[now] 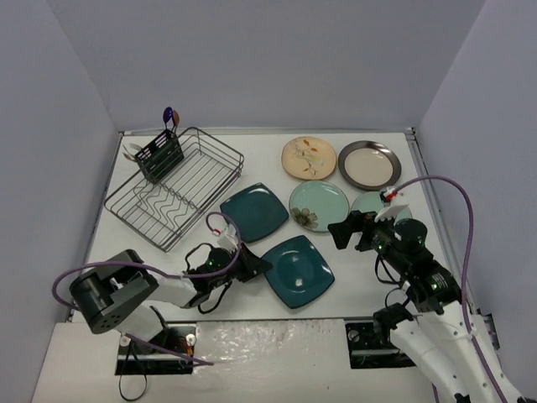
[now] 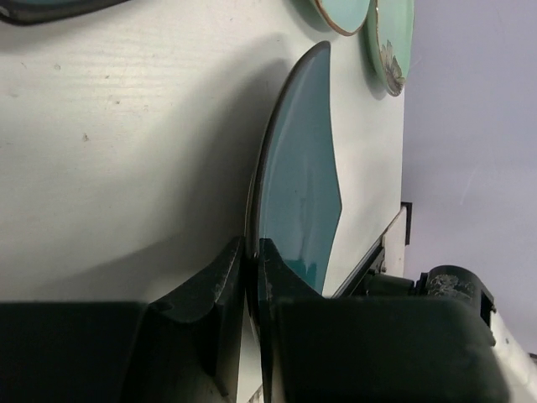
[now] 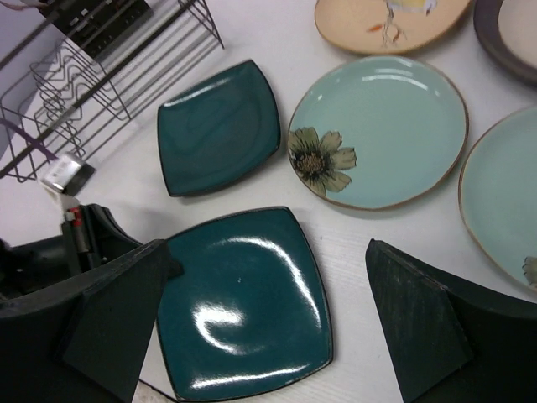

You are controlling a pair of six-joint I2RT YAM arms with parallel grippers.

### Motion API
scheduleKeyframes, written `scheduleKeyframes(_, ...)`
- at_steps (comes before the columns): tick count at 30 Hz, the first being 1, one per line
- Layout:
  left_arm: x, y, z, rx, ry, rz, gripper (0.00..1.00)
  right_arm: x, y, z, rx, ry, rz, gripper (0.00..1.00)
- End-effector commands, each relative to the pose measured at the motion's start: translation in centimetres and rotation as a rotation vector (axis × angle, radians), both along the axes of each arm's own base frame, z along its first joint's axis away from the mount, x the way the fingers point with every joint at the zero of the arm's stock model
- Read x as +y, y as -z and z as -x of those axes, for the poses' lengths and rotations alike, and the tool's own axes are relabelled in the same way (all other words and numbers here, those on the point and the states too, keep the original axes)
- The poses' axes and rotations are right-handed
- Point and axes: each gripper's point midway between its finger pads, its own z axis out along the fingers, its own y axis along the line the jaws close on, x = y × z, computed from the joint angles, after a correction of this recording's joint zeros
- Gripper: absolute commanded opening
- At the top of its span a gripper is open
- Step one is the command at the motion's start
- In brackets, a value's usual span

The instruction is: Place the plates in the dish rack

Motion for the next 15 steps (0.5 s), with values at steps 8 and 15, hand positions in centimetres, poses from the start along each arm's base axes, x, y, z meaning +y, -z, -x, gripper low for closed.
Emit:
scheduleKeyframes(8,1.1,-11.5,-0.4,-0.239,-0.003,0.084,0.00,3.8,3.9,-0.7,0.093,-0.144,-0.085,1.00)
scheduleKeyframes(15,2.0,-15.5,0.2,-0.315,0.011,0.122,0.00,6.3,5.1,0.0,0.101,-0.308,-0.126,1.00)
